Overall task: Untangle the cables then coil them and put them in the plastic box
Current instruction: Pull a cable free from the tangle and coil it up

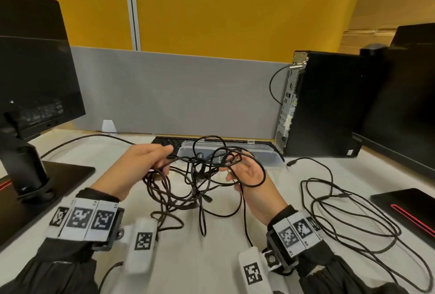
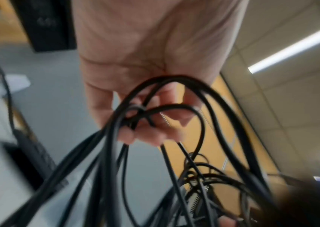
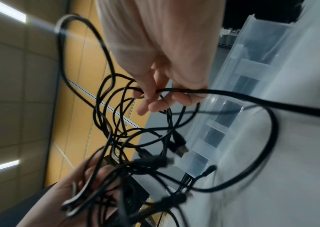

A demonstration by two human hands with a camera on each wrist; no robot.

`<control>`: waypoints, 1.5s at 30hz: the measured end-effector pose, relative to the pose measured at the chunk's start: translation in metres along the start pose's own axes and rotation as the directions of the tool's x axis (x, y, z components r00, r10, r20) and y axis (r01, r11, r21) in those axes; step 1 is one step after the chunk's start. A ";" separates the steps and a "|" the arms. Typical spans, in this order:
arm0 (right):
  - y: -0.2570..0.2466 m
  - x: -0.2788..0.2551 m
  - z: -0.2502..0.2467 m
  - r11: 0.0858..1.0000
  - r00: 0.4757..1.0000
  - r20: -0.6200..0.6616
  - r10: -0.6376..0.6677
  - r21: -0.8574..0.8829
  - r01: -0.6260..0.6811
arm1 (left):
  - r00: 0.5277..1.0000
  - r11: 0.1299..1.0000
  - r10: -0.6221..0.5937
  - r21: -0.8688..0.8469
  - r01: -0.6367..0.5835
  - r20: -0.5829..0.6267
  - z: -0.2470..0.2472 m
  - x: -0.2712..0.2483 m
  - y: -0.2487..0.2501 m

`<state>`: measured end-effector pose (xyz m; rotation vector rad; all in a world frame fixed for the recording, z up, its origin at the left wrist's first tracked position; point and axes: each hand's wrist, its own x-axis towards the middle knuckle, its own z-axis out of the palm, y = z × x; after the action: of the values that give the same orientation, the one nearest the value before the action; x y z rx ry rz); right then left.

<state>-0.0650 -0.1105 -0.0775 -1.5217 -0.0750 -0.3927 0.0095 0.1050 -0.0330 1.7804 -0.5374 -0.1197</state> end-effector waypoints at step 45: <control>-0.102 0.030 0.044 0.767 0.704 0.516 0.488 -0.638 -0.064 | 0.983 0.770 0.131 -0.612 -0.181 -0.127 0.040 -0.005 0.007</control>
<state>-0.0590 -0.0738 0.0310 -2.1956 -0.2878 0.4685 -0.0108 0.0698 -0.0390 1.0785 -0.5130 -0.0971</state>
